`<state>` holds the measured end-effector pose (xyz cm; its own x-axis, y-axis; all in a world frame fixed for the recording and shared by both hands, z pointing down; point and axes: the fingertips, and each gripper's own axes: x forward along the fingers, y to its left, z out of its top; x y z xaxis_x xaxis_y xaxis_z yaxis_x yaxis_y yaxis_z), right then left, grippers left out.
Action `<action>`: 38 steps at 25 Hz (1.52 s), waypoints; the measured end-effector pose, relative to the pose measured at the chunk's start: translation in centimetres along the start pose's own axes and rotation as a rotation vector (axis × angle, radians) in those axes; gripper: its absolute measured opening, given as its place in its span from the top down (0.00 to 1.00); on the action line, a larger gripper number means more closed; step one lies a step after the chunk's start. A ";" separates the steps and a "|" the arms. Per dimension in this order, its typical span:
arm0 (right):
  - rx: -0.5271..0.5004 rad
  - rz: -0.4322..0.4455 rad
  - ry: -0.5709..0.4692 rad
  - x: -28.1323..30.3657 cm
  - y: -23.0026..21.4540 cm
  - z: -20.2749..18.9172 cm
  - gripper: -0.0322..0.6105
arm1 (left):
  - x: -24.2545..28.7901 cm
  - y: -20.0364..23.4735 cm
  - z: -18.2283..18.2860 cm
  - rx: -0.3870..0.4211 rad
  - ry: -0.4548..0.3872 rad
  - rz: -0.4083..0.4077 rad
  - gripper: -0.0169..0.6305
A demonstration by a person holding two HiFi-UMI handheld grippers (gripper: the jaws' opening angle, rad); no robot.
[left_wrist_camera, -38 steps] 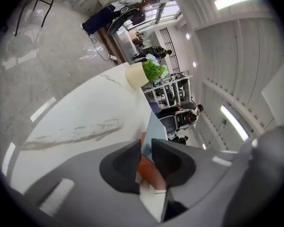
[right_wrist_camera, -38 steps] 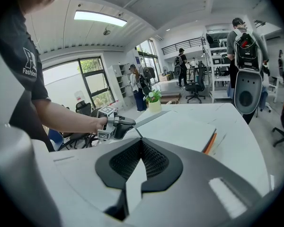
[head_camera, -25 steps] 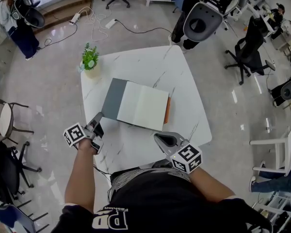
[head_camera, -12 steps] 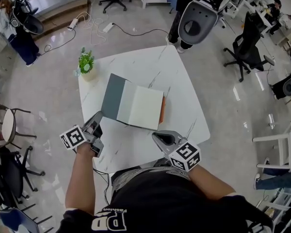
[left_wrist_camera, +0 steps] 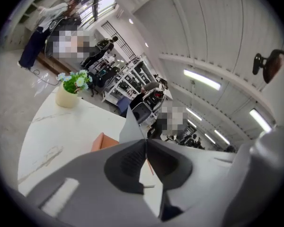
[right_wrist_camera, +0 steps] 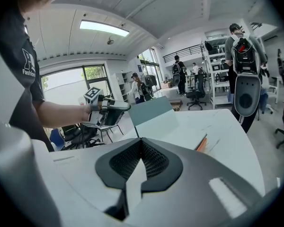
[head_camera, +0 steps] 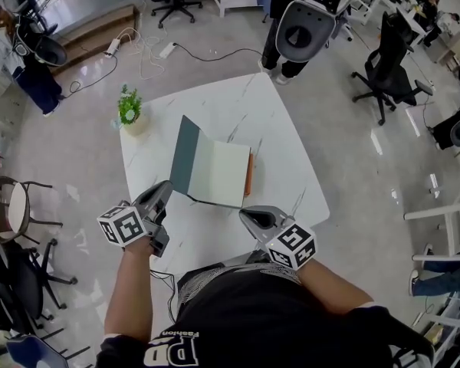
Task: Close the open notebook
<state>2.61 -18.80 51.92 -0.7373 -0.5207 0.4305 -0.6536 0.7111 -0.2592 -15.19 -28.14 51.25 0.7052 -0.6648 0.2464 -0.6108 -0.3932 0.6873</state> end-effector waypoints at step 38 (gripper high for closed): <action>0.039 -0.048 -0.049 -4.8 -4.9 0.0 0.96 | 10.1 -8.6 -12.2 0.537 0.457 0.006 0.88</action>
<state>9.35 -19.76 51.15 -0.7117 -0.5770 0.4006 -0.6939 0.6661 -0.2735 1.57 -23.70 56.17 0.7101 -0.3804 0.5925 -0.6249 -0.7281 0.2816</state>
